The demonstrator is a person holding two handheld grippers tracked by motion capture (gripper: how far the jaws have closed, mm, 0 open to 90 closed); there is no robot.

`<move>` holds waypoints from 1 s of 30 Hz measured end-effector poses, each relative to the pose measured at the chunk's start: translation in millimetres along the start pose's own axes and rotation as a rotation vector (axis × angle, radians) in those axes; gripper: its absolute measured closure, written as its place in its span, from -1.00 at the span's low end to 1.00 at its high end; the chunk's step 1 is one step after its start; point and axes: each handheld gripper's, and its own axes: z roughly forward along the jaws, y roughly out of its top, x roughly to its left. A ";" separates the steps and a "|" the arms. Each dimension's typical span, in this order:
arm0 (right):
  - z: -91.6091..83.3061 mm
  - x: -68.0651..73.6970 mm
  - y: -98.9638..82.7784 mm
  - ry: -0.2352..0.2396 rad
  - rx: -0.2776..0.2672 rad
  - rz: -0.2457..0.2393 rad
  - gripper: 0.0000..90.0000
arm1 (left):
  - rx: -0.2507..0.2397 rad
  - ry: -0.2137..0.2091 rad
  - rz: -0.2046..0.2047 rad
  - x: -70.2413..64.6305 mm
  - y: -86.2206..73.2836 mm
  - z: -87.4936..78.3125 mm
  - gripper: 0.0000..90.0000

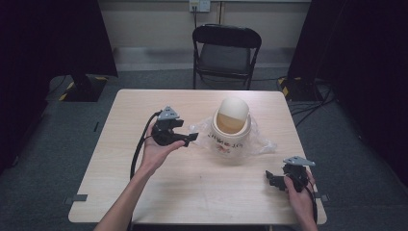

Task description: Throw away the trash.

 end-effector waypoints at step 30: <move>0.0 0.0 0.0 0.000 0.000 0.000 -0.81 | 0.112 0.204 -0.178 32.7 -118.7 -67.9 -0.64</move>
